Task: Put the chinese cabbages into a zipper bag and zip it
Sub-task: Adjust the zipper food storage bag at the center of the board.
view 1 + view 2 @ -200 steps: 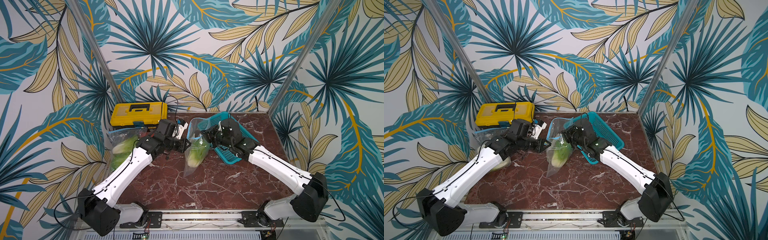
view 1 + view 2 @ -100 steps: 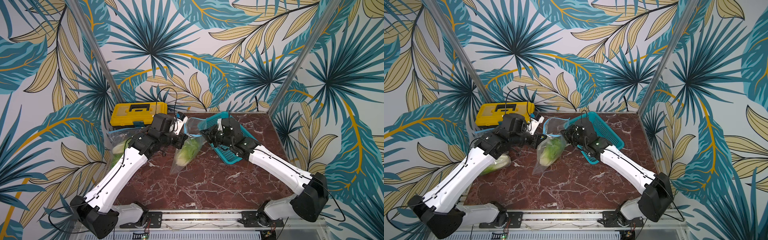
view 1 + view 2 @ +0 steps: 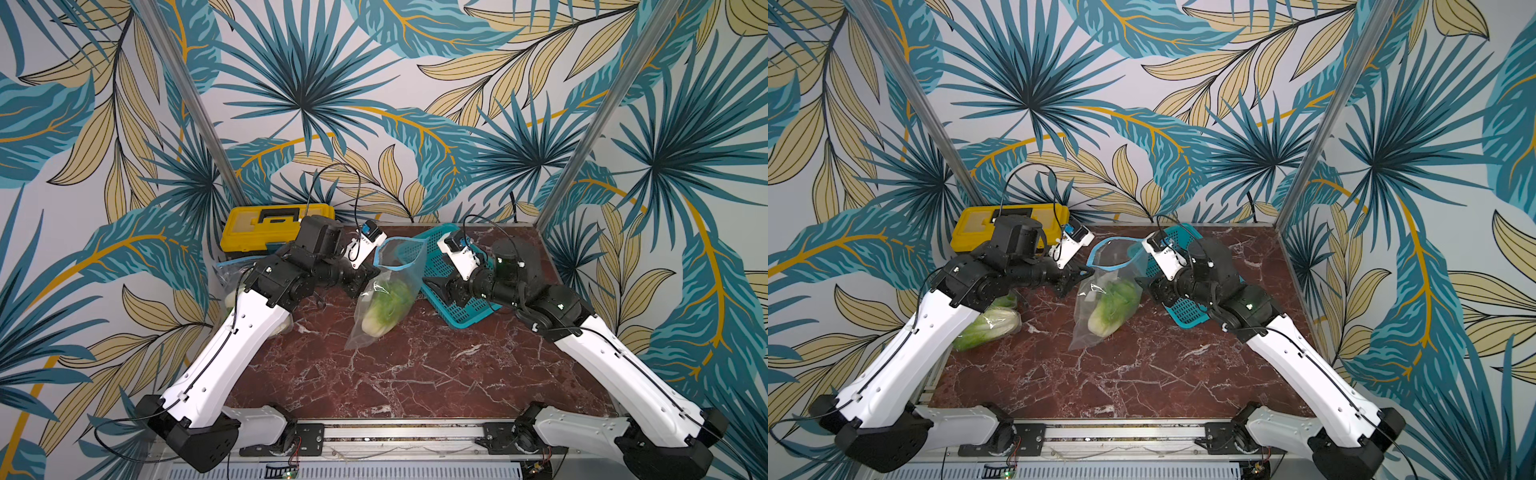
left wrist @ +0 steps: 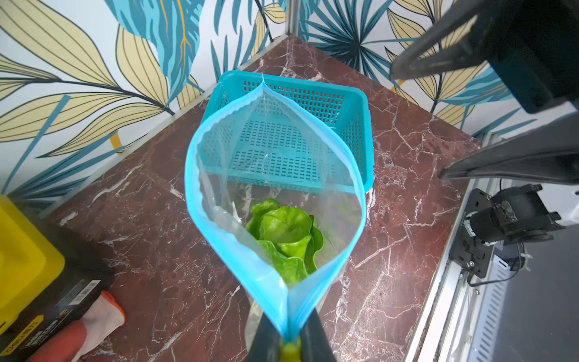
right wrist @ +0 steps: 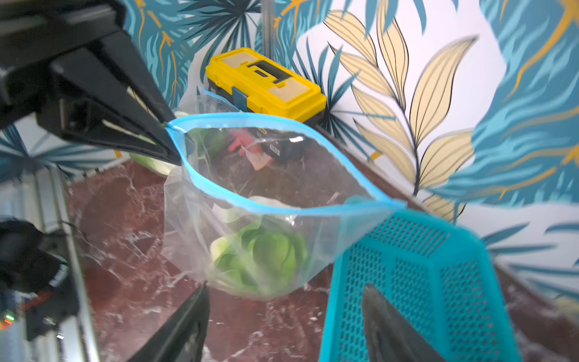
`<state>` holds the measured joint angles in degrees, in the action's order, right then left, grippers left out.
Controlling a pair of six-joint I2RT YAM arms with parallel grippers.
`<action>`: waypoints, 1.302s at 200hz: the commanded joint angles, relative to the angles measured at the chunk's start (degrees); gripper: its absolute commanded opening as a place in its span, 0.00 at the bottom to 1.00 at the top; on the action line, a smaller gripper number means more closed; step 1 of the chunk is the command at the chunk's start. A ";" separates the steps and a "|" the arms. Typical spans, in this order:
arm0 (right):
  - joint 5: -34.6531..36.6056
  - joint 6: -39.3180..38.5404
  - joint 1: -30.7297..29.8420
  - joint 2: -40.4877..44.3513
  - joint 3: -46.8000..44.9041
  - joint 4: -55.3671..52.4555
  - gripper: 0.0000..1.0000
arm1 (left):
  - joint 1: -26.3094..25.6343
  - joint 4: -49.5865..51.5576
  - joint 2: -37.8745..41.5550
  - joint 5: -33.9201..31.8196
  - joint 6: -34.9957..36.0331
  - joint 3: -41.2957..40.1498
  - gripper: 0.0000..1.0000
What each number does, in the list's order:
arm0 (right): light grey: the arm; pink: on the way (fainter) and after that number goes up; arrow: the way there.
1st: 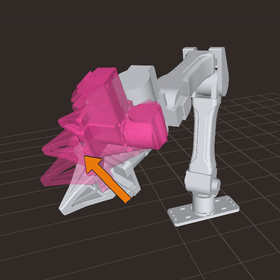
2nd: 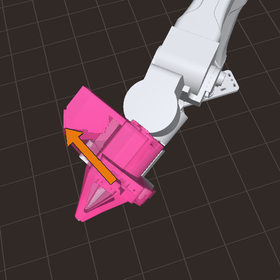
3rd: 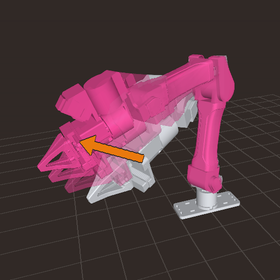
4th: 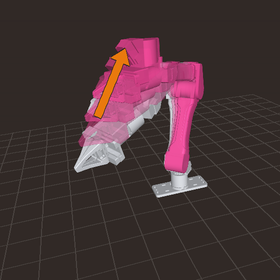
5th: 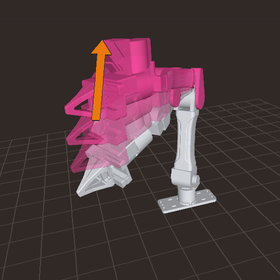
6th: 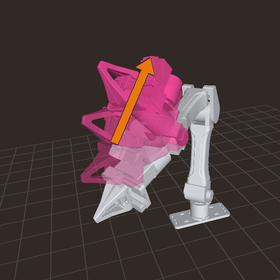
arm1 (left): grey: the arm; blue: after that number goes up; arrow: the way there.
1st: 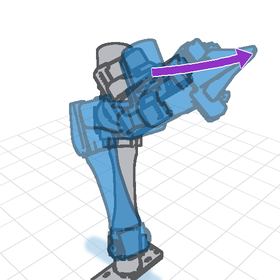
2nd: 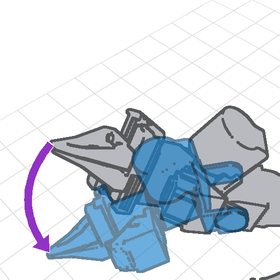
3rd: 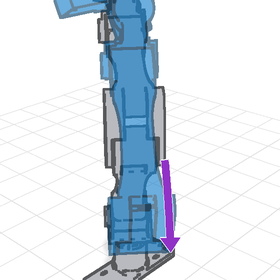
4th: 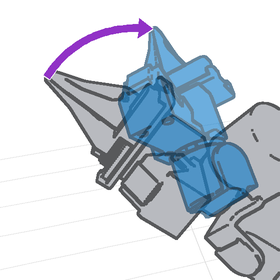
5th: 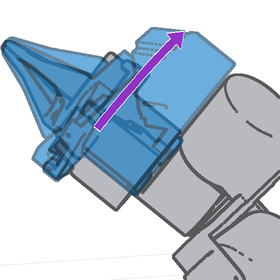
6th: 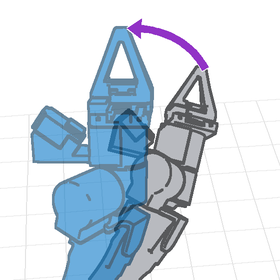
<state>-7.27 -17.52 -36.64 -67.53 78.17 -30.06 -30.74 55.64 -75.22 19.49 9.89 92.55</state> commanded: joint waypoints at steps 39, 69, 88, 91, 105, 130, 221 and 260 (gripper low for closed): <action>-5.00 -27.89 0.24 -10.90 6.94 -3.97 0.87 | -0.63 2.99 -0.03 3.72 6.69 1.78 0.00; -10.36 -28.61 1.36 -16.25 12.94 -7.99 0.88 | -1.11 3.00 1.60 8.01 10.37 -1.42 0.00; -14.36 -29.88 1.50 -19.06 15.61 -10.86 0.89 | -1.21 3.43 2.18 9.36 11.91 -2.96 0.00; -14.95 -30.08 1.49 -19.43 16.05 -11.21 0.88 | -1.29 3.61 2.18 9.58 12.18 -3.04 0.00; -17.88 -30.06 1.64 -20.84 17.59 -11.37 0.88 | -1.23 4.37 2.09 9.84 12.85 -3.17 0.00; -24.08 -29.98 1.81 -24.00 20.65 -12.24 0.88 | -1.35 4.66 2.42 13.78 12.96 -3.17 0.00; -41.61 -26.69 1.92 -30.51 21.01 -8.33 0.78 | -1.44 6.12 2.37 14.84 15.51 -3.81 0.00; -46.23 -18.45 2.61 -22.80 5.87 1.87 0.64 | -1.42 6.11 1.70 12.13 15.51 -2.55 0.00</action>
<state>-47.92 -42.85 -34.30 -95.46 93.12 -35.09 -32.05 62.46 -73.91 32.84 24.47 89.06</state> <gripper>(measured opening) 0.664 0.103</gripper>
